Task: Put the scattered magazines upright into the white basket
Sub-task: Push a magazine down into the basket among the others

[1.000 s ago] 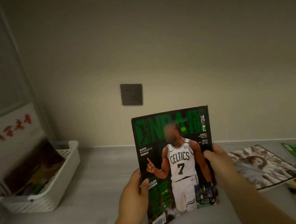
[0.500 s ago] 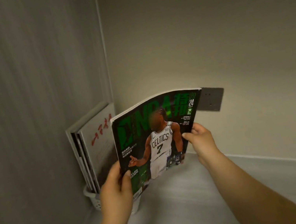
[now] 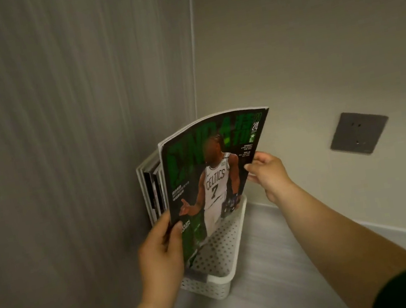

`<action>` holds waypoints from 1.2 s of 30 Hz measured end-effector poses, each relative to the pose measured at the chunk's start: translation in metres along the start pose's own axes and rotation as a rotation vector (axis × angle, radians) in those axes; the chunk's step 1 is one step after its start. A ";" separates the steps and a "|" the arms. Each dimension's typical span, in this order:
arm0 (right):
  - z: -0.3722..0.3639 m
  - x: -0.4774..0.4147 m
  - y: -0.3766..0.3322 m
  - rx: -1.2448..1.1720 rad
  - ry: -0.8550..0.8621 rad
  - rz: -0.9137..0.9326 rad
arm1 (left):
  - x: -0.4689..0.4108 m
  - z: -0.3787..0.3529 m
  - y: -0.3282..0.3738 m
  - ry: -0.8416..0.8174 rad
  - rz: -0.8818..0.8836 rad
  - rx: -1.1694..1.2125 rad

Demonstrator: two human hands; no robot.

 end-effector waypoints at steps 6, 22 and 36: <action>-0.001 -0.019 0.013 -0.011 0.057 -0.039 | -0.011 -0.015 -0.014 -0.037 0.020 -0.015; -0.057 -0.006 0.054 -0.029 -0.130 -0.131 | -0.009 -0.008 -0.064 0.205 -0.030 -0.404; -0.105 0.016 0.070 -0.173 -0.340 -0.177 | -0.017 -0.002 -0.066 0.214 0.029 -0.385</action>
Point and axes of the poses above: each hand's wrist, its own x-axis away from the middle knuckle, its own z-axis out of the back of the hand, y = z × x, the point moved 1 cm from there along -x, towards the middle knuckle, and after that the axes turned 12 degrees about z, right-handed, at the moved point
